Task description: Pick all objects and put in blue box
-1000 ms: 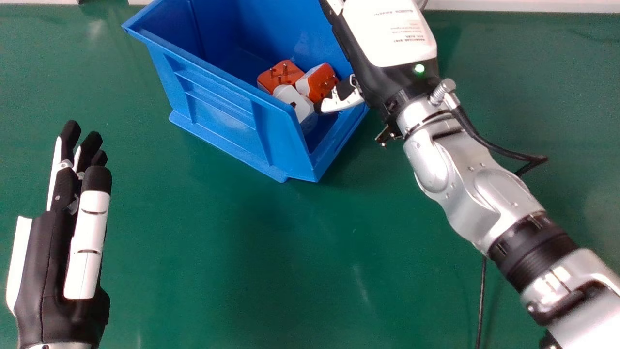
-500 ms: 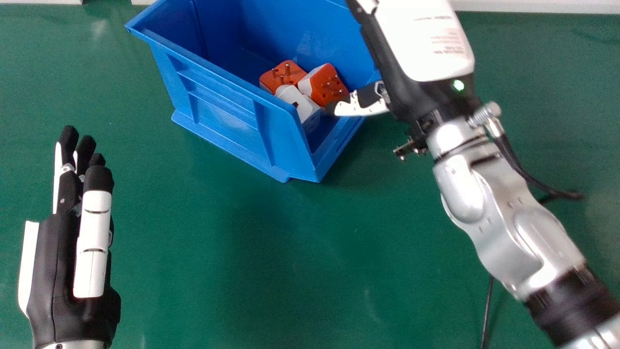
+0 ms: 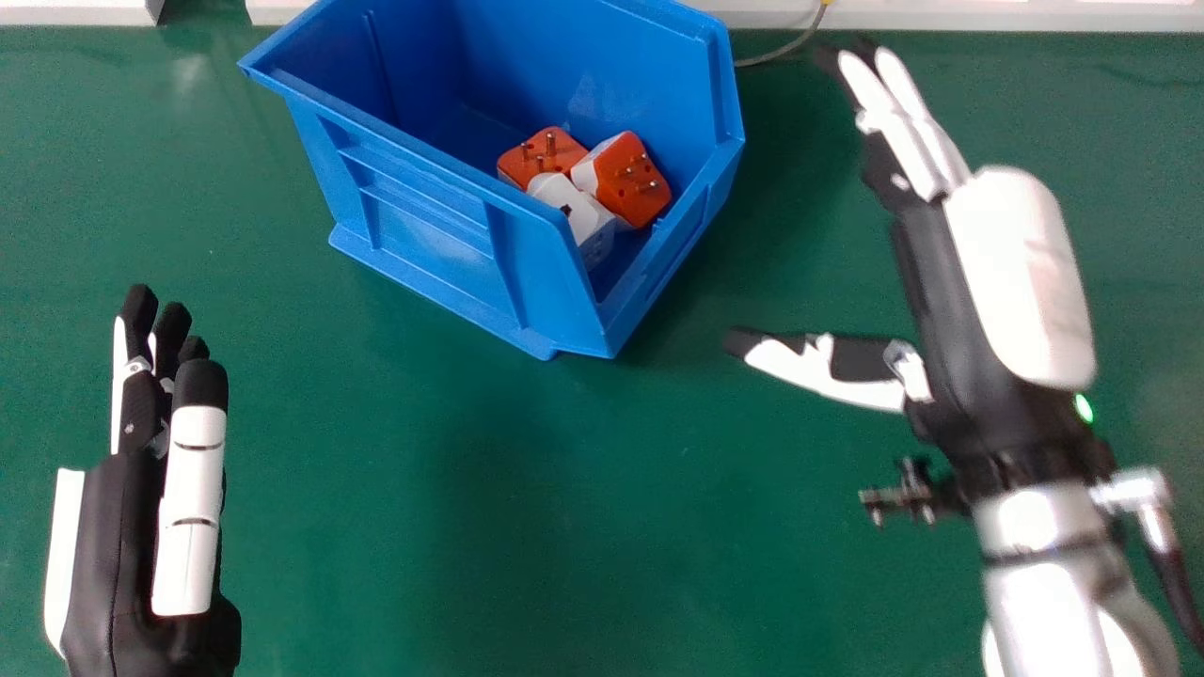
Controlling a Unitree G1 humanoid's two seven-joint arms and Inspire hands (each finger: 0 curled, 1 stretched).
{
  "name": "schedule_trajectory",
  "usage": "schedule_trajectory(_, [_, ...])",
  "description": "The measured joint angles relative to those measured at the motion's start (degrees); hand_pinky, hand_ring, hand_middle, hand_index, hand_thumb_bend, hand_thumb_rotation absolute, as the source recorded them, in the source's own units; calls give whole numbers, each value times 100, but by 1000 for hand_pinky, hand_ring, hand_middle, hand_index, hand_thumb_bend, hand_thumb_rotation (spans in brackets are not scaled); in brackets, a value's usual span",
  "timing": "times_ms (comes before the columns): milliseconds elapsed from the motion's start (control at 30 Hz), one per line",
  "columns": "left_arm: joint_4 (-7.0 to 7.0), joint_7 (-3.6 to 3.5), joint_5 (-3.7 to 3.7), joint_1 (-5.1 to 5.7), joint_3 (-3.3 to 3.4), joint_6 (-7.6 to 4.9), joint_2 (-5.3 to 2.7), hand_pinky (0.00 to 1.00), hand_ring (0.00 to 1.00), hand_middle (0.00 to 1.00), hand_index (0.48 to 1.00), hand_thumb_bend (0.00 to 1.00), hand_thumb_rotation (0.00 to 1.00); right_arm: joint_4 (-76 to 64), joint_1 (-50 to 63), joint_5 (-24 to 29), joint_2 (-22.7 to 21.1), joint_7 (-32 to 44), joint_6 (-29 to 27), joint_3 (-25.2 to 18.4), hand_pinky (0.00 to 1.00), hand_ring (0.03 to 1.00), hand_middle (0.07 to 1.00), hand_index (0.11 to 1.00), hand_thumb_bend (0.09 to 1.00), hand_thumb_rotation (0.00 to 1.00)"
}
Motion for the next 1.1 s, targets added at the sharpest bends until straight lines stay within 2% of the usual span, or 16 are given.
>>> schedule_trajectory(33, [0, 0, 7, 3, 0, 0, 3, 1000, 1000, 1000, 1000, 623, 993, -66, 208, 193, 57, 51, -37, -30, 734, 910, 961, 916, 461, 251])
schedule_trajectory(100, [5, -12, 11, -3, 4, -4, 13, 1000, 1000, 1000, 1000, 623, 993, -88, 489, 461, 173, 109, -133, -67, 734, 910, 961, 916, 461, 251])
schedule_trajectory(133, [18, -27, 18, -18, 5, -8, 25, 1000, 1000, 1000, 1000, 625, 991, -87, 593, 621, 236, 124, -206, -79, 748, 916, 966, 925, 428, 363])
schedule_trajectory(200, [68, -62, 15, -73, 12, -18, 64, 1000, 1000, 1000, 1000, 625, 991, -80, 734, 907, 405, 147, -342, -93, 748, 916, 966, 925, 428, 363])
schedule_trajectory(233, [102, -77, 5, -103, 21, -25, 96, 1000, 999, 1000, 1000, 622, 990, -65, 788, 1073, 489, 159, -406, -95, 769, 922, 970, 934, 405, 491])
schedule_trajectory(333, [216, -180, -105, -217, 71, -70, 172, 1000, 999, 1000, 1000, 622, 990, 80, 911, 1635, 729, 266, -592, -139, 769, 922, 970, 934, 405, 491])
schedule_trajectory(367, [248, -202, -174, -261, 92, -76, 191, 1000, 999, 1000, 1000, 609, 987, 103, 967, 1833, 799, 342, -597, -147, 801, 933, 975, 944, 383, 593])
schedule_trajectory(433, [315, -243, -227, -340, 128, -98, 216, 1000, 999, 1000, 1000, 609, 987, 187, 1017, 2146, 874, 502, -605, -167, 801, 933, 975, 944, 383, 593])
schedule_trajectory(500, [401, -296, -243, -421, 145, -113, 250, 1000, 999, 1000, 1000, 567, 976, 277, 1031, 2394, 940, 650, -608, -197, 898, 966, 987, 972, 392, 792])
schedule_trajectory(567, [467, -324, -253, -501, 158, -119, 282, 1000, 999, 1000, 1000, 567, 976, 342, 1033, 2647, 1019, 803, -617, -217, 898, 966, 987, 972, 392, 792])
schedule_trajectory(633, [491, -330, -264, -587, 177, -118, 343, 989, 993, 998, 1000, 554, 967, 451, 1018, 2911, 1090, 985, -632, -246, 935, 979, 992, 982, 409, 867])
schedule_trajectory(767, [505, -317, -264, -757, 249, -80, 425, 975, 983, 990, 1000, 576, 940, 693, 972, 3363, 1134, 1374, -643, -307, 967, 989, 996, 991, 418, 932])
schedule_trajectory(833, [575, -333, -266, -827, 290, -87, 476, 969, 979, 988, 1000, 579, 929, 773, 963, 3511, 1170, 1510, -644, -338, 979, 993, 998, 995, 418, 957])
schedule_trajectory(900, [684, -390, -290, -889, 336, -99, 538, 959, 974, 986, 1000, 581, 922, 852, 945, 3582, 1204, 1615, -668, -398, 987, 996, 999, 997, 408, 973])
schedule_trajectory(1033, [790, -454, -296, -966, 432, -133, 660, 948, 971, 987, 1000, 572, 928, 1051, 882, 3690, 1262, 1738, -728, -497, 996, 999, 1000, 999, 411, 992])
schedule_trajectory(1100, [842, -532, -300, -996, 488, -184, 719, 959, 974, 991, 1000, 555, 939, 1174, 813, 3707, 1301, 1775, -784, -535, 998, 1000, 1000, 1000, 404, 996])
